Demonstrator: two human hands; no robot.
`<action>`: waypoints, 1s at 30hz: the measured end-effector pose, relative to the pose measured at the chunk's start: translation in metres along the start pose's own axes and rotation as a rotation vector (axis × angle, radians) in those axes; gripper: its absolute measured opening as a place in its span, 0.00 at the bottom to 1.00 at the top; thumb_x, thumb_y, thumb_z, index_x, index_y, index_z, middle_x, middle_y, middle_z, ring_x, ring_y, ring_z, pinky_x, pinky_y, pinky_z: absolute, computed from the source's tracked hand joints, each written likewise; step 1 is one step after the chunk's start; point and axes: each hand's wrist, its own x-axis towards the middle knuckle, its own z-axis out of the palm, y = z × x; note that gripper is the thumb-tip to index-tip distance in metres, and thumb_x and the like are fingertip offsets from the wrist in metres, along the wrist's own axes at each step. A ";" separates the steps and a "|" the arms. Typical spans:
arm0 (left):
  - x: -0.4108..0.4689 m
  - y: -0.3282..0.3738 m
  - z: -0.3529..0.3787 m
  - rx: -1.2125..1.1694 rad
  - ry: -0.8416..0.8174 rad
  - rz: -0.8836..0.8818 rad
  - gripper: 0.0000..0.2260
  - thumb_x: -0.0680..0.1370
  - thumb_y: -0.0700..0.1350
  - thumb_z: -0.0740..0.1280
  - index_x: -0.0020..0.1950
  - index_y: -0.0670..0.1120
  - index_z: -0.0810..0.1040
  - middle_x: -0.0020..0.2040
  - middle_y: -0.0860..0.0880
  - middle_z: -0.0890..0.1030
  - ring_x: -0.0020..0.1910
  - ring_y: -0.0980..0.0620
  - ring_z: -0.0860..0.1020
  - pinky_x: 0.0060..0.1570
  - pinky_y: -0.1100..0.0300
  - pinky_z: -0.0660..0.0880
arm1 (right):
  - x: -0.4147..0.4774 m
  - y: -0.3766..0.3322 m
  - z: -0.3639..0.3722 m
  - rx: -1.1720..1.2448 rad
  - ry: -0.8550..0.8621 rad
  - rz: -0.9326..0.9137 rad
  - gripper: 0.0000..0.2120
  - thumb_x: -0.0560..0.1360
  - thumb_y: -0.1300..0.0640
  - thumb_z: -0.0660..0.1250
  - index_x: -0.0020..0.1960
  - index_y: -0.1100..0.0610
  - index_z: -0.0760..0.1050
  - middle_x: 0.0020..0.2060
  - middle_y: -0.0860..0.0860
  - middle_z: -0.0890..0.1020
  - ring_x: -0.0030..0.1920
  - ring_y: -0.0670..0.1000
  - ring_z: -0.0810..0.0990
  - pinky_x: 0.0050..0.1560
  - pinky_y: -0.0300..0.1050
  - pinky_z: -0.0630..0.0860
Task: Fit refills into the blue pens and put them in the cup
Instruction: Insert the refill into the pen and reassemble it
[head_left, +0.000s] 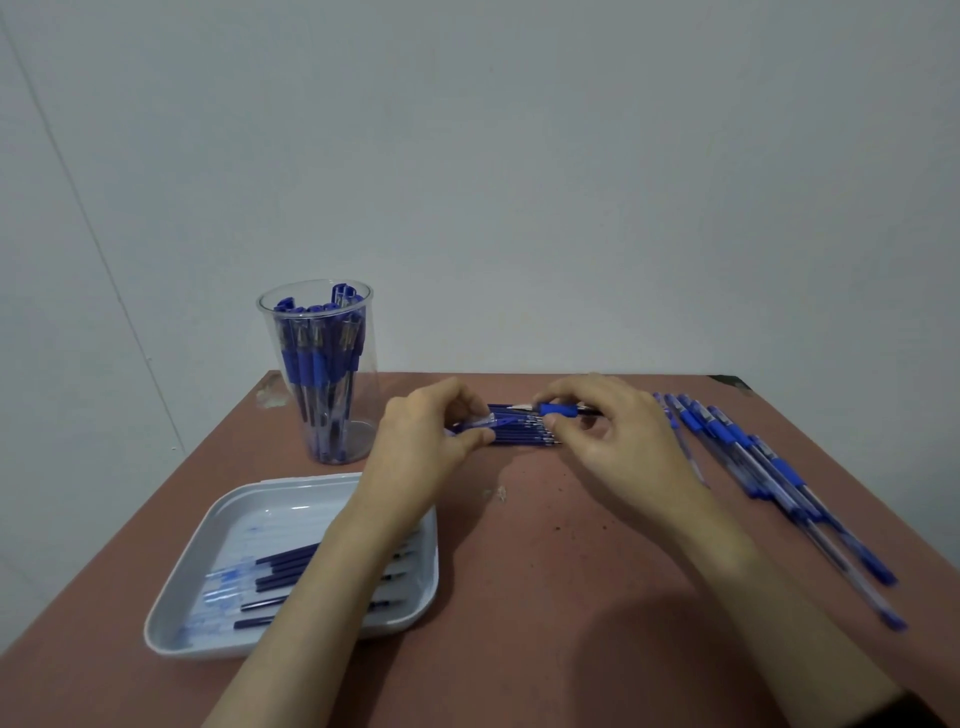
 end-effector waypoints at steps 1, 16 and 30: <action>0.000 -0.001 0.000 -0.010 -0.001 -0.002 0.08 0.69 0.41 0.76 0.41 0.50 0.78 0.37 0.56 0.80 0.40 0.58 0.79 0.38 0.77 0.68 | 0.000 0.000 0.000 0.000 0.002 -0.001 0.06 0.73 0.55 0.68 0.47 0.44 0.80 0.43 0.37 0.81 0.48 0.42 0.77 0.54 0.52 0.74; -0.002 0.002 0.000 -0.052 -0.055 0.032 0.07 0.68 0.43 0.76 0.41 0.51 0.81 0.38 0.51 0.83 0.37 0.62 0.78 0.36 0.77 0.68 | -0.001 -0.010 -0.003 -0.050 -0.091 0.000 0.07 0.75 0.59 0.68 0.51 0.50 0.81 0.41 0.34 0.75 0.48 0.39 0.74 0.56 0.39 0.69; -0.004 0.010 -0.002 -0.047 0.016 0.209 0.04 0.69 0.42 0.76 0.42 0.45 0.85 0.37 0.52 0.84 0.38 0.63 0.78 0.37 0.75 0.68 | -0.002 -0.016 -0.004 0.256 -0.071 0.058 0.07 0.73 0.63 0.71 0.47 0.52 0.84 0.40 0.41 0.83 0.45 0.39 0.80 0.46 0.28 0.71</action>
